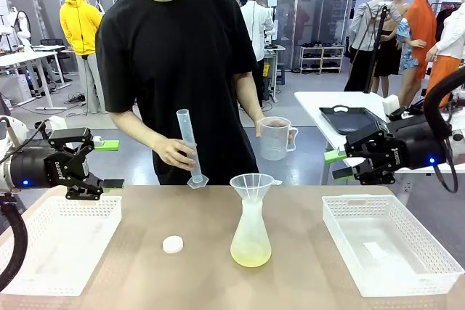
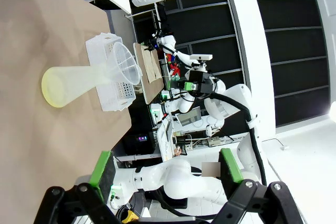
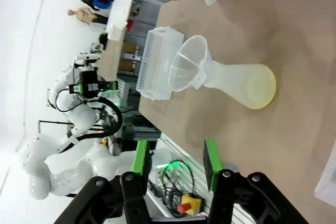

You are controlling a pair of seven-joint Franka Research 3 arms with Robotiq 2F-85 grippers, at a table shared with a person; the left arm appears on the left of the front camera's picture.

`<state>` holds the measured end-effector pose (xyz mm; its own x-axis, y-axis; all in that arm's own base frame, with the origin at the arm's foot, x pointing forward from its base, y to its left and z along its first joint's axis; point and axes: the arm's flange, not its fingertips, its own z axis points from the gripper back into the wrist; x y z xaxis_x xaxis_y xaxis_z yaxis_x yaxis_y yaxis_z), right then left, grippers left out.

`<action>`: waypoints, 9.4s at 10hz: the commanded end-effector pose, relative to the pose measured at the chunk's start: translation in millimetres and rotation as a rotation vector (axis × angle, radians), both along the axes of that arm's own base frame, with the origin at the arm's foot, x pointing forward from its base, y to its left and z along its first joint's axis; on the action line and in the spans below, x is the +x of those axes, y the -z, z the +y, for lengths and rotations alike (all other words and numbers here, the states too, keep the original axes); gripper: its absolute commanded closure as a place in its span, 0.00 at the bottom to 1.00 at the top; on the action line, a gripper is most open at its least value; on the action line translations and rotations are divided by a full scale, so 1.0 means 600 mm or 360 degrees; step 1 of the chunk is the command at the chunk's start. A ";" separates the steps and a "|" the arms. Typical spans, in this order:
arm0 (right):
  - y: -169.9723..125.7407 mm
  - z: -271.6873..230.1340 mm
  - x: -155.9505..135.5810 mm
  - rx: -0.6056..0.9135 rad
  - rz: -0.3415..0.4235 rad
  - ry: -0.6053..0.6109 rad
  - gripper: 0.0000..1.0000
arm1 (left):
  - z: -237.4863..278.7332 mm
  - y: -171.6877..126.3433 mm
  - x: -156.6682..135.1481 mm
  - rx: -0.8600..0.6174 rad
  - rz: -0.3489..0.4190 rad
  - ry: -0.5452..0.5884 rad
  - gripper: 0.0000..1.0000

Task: Prepare the solutions needed for the experiment.
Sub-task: Once the solution is in the Big flask , pick up the Plastic Funnel and place it back into the right Organizing basket.

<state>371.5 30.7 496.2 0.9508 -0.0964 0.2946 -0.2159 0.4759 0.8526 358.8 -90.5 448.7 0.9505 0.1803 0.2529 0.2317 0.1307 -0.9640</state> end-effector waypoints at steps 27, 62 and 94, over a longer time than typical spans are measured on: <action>-0.076 0.290 0.218 -0.1251 -0.0171 -0.0754 0.47 | -0.003 -0.003 0.000 -0.0034 0.0017 0.0002 0.00; 0.017 0.365 0.265 -0.1210 0.0168 -0.0941 1.00 | -0.003 -0.003 0.000 -0.0034 0.0017 0.0002 0.00; -0.095 -0.150 0.115 -0.1026 0.0303 0.0035 1.00 | -0.003 -0.003 0.000 -0.0034 0.0017 0.0002 0.00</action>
